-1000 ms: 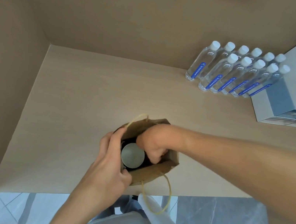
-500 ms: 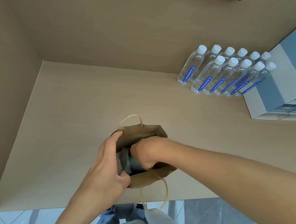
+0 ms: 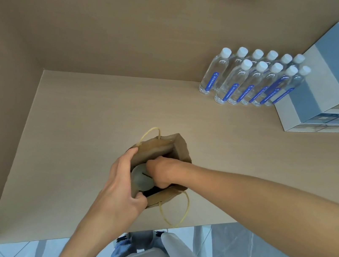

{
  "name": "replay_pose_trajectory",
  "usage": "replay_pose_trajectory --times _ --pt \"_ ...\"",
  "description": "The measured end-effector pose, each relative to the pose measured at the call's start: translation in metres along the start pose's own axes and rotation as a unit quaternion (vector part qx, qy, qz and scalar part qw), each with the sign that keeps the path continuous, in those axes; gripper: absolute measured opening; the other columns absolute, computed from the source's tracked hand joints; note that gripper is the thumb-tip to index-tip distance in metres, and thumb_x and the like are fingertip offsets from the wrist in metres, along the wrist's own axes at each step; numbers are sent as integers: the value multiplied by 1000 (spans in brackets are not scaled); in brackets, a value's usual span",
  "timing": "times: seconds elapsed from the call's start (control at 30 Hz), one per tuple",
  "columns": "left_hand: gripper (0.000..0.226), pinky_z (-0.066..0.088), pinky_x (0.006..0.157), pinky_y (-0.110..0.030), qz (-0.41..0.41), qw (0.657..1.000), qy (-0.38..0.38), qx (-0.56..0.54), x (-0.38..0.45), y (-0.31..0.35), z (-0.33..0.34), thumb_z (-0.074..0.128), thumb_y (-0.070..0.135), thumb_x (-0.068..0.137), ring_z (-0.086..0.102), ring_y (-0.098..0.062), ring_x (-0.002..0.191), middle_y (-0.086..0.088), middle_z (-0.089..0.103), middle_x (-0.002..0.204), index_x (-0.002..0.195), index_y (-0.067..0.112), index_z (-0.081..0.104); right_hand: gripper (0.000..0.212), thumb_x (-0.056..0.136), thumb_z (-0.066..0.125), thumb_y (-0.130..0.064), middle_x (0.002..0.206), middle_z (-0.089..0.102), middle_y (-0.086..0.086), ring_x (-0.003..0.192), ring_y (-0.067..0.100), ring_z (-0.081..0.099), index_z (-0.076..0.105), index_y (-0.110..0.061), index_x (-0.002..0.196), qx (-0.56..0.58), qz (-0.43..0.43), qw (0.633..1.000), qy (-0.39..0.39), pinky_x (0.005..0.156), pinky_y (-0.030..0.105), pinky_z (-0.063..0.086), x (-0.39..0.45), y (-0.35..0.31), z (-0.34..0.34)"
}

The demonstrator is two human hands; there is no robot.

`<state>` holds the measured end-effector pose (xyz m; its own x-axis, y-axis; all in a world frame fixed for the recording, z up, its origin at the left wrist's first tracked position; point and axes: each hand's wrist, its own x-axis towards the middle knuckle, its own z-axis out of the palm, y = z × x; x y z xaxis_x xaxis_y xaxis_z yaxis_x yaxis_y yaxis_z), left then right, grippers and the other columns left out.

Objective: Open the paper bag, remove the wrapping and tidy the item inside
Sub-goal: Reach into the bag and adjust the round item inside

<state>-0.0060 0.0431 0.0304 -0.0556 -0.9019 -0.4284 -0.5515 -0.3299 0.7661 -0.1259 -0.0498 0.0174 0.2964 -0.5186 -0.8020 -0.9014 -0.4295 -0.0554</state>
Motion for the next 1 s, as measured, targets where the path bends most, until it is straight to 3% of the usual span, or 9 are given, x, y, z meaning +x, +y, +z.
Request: replay_pose_trajectory --times 0.07,0.17,0.23,0.33,0.5,0.57,0.77,0.93,1.0 --pt "88 34 60 -16 1 1000 -3 3 -1 1 -2 55 8 83 51 -39 118 -28 40 143 142 54 9 25 90 59 1 103 63 16 78 28 59 60 0 115 14 -4 1000 9 54 30 44 1 -3 0" --pt "88 44 71 -28 1 1000 -9 -3 -2 2 -5 55 7 82 48 -41 121 -25 42 143 142 52 9 23 89 58 6 73 56 13 54 25 54 62 4 111 21 13 1000 7 40 28 42 0 -4 -3" --pt "88 48 84 -38 2 1000 -6 -6 -2 2 -6 55 7 82 49 -40 121 -22 43 143 142 53 10 23 89 58 6 64 48 12 46 22 49 63 4 111 11 32 999 10 36 27 40 -2 -3 -6" --pt "88 41 77 -27 7 1000 1 -16 -2 0 -4 55 7 82 51 -30 111 -13 43 143 142 53 9 23 92 56 0 63 45 9 45 19 45 62 1 114 -3 43 999 14 35 27 36 -4 0 -12" --pt "88 35 91 -26 15 998 -2 -54 -1 2 -5 56 7 84 43 -12 114 11 33 151 141 55 9 21 93 59 -11 81 60 8 53 19 50 62 -5 113 -32 22 999 -3 37 27 36 -3 -1 -15" --pt "87 36 90 -26 19 998 -2 -58 0 2 -6 56 7 84 45 -14 117 10 35 149 138 58 11 16 92 61 -10 71 57 7 49 19 47 64 -5 108 -60 15 998 -33 35 25 37 0 -4 -12" --pt "87 42 94 -29 28 998 0 -49 3 4 -8 55 8 84 45 -15 124 11 37 149 138 59 10 29 88 63 0 105 62 14 75 28 57 60 -1 117 -32 34 999 17 57 31 48 1 -5 -3" --pt "87 46 102 -39 26 999 -3 -45 3 7 -9 55 7 84 46 -18 126 9 37 149 138 59 9 33 87 63 0 112 62 14 77 27 56 59 -3 120 -16 29 999 25 55 31 45 3 -3 -2" --pt "87 46 102 -41 23 999 -2 -45 3 8 -9 55 8 84 46 -18 125 9 38 148 138 59 9 32 88 63 0 104 60 15 76 27 55 59 -2 119 -21 27 999 17 59 31 46 2 -1 -2"
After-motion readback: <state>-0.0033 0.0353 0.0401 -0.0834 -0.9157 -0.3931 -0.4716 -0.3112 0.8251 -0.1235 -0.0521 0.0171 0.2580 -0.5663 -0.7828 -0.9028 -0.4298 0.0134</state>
